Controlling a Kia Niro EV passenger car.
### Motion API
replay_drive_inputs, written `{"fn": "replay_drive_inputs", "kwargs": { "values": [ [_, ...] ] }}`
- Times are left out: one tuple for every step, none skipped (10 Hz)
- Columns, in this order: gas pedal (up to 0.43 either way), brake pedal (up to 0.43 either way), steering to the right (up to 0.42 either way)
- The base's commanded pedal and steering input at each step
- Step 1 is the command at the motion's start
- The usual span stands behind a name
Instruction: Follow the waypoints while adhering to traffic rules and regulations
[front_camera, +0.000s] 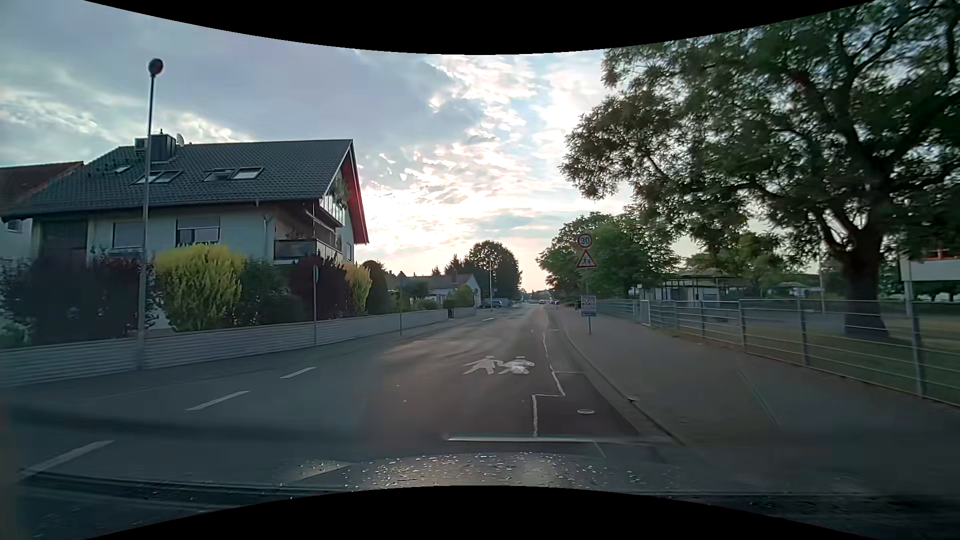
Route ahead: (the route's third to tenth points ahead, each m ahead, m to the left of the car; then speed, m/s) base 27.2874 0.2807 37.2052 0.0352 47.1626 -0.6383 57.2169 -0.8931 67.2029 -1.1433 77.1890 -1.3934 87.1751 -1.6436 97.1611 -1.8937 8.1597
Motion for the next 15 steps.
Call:
{"fn": "replay_drive_inputs", "kwargs": {
  "values": [
    [0.02, 0.0, 0.007],
    [0.02, 0.0, 0.009],
    [0.02, 0.0, 0.011],
    [0.02, 0.0, 0.014],
    [0.02, 0.0, 0.015],
    [0.02, 0.0, 0.015],
    [0.02, 0.0, 0.015],
    [0.02, 0.0, 0.016],
    [0.02, 0.0, 0.016],
    [0.02, 0.0, 0.016],
    [0.02, 0.0, 0.016],
    [0.02, 0.0, 0.016],
    [0.02, 0.0, 0.016],
    [0.02, 0.0, 0.016],
    [0.02, 0.0, 0.016]
  ]
}}
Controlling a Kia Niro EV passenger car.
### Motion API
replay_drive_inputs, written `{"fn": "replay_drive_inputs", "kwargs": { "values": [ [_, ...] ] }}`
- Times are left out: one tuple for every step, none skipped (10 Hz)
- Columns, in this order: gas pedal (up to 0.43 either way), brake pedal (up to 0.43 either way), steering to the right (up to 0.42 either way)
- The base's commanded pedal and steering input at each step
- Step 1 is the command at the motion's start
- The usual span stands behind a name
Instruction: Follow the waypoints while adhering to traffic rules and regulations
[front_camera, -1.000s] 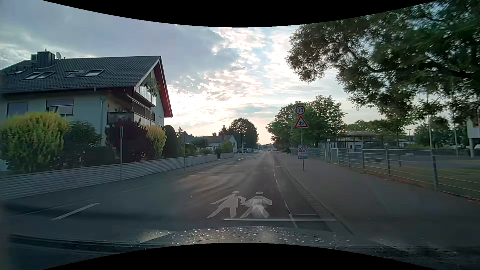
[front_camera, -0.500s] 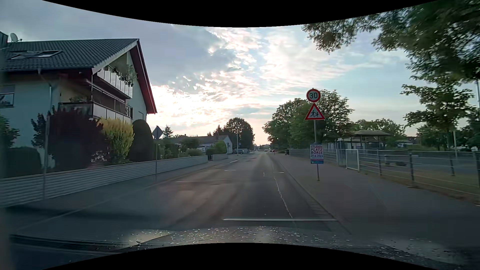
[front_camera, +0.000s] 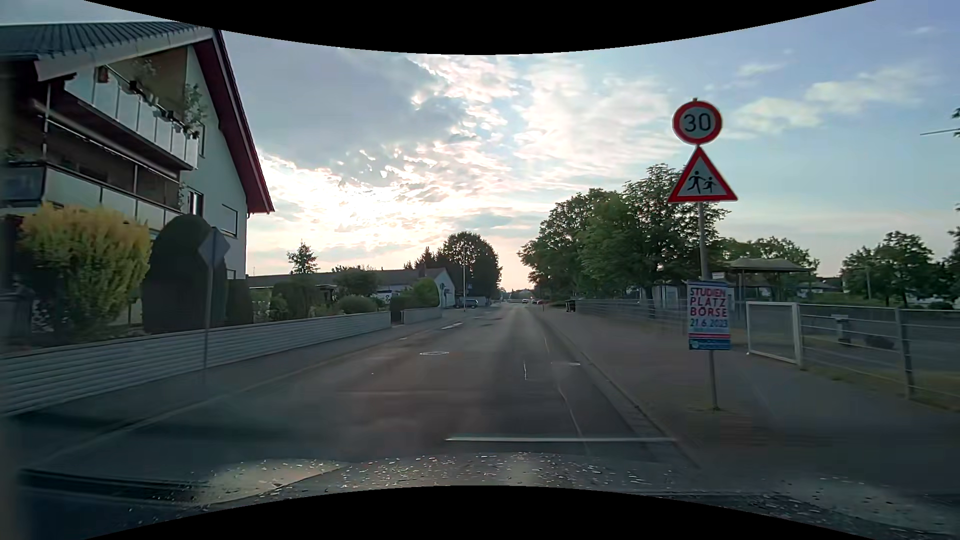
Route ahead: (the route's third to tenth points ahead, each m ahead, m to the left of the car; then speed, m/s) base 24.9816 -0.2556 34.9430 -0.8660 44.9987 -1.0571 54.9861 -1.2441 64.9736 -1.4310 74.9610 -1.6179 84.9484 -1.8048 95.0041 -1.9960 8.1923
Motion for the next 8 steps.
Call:
{"fn": "replay_drive_inputs", "kwargs": {
  "values": [
    [0.02, 0.0, 0.015],
    [0.02, 0.0, 0.015],
    [0.02, 0.0, 0.013],
    [0.02, 0.0, 0.011],
    [0.02, 0.0, 0.01],
    [0.02, 0.0, 0.009],
    [0.02, 0.0, 0.008],
    [0.02, 0.0, 0.007]
  ]
}}
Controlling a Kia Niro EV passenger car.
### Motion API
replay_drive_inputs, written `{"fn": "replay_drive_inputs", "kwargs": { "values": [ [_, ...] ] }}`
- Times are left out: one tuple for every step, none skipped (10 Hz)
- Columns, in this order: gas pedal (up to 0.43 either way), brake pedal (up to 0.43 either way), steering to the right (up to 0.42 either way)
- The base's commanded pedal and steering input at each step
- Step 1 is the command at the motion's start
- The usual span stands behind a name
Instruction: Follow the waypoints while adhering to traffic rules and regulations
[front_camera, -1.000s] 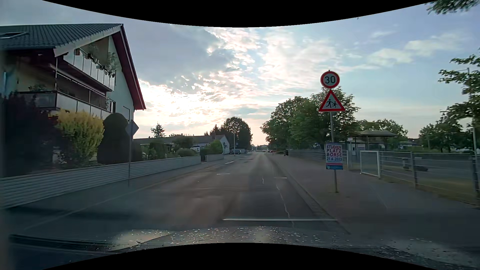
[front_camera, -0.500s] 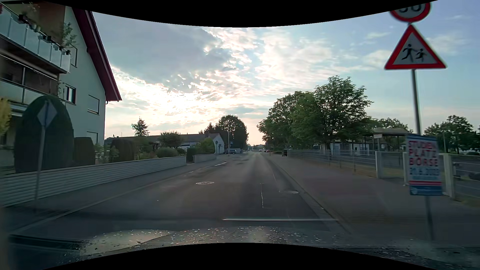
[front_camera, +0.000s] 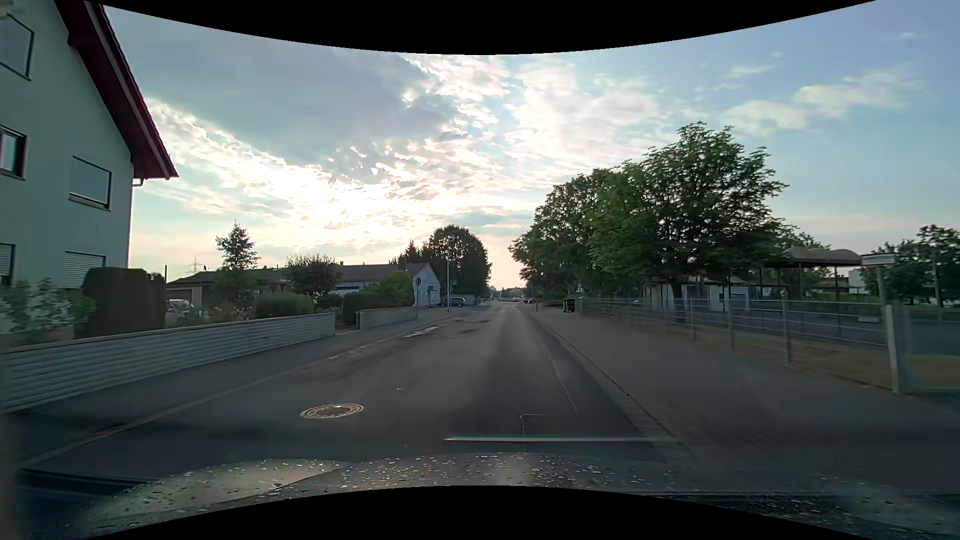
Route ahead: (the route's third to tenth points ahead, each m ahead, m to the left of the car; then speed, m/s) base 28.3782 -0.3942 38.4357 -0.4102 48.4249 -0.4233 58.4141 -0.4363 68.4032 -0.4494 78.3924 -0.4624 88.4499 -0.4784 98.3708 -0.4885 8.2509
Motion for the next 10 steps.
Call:
{"fn": "replay_drive_inputs", "kwargs": {
  "values": [
    [0.02, 0.0, 0.007],
    [0.02, 0.0, 0.006],
    [0.02, 0.0, 0.006],
    [0.02, 0.0, 0.004],
    [0.02, 0.0, 0.003],
    [0.02, 0.0, 0.0],
    [0.02, 0.0, -0.001],
    [0.02, 0.0, -0.003],
    [0.02, 0.0, -0.006],
    [0.02, 0.0, -0.006]
  ]
}}
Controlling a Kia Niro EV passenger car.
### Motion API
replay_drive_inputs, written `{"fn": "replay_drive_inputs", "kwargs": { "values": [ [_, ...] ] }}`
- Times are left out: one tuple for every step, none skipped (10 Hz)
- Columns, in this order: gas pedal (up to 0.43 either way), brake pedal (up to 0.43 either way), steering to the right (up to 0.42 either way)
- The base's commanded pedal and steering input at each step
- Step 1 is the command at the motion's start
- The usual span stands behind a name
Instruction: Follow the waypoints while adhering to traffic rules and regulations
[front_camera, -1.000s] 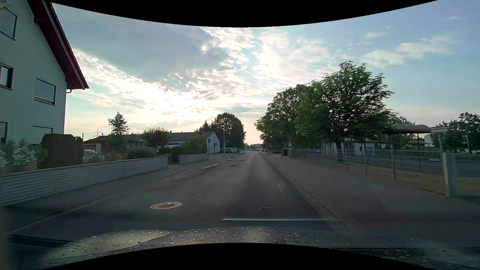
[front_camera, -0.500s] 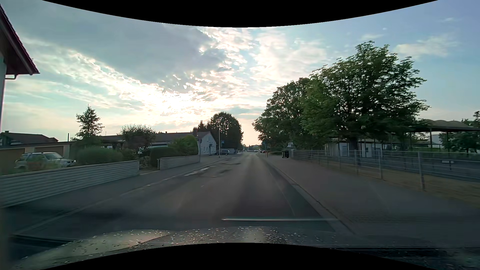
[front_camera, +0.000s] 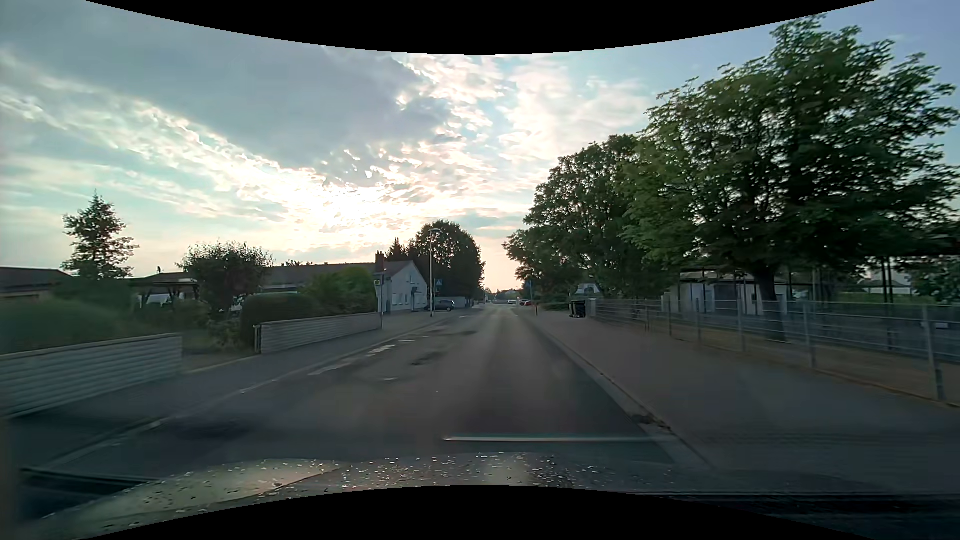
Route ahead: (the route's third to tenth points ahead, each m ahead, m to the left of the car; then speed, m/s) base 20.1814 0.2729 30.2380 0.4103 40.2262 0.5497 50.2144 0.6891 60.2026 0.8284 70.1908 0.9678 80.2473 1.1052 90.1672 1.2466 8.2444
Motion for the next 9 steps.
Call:
{"fn": "replay_drive_inputs", "kwargs": {
  "values": [
    [0.02, 0.0, -0.006],
    [0.02, 0.0, -0.005],
    [0.02, 0.0, -0.004],
    [0.02, 0.0, -0.005],
    [0.02, 0.0, -0.004],
    [0.02, 0.0, -0.004],
    [0.02, 0.0, -0.004],
    [0.02, 0.0, -0.005],
    [0.02, 0.0, -0.005]
  ]
}}
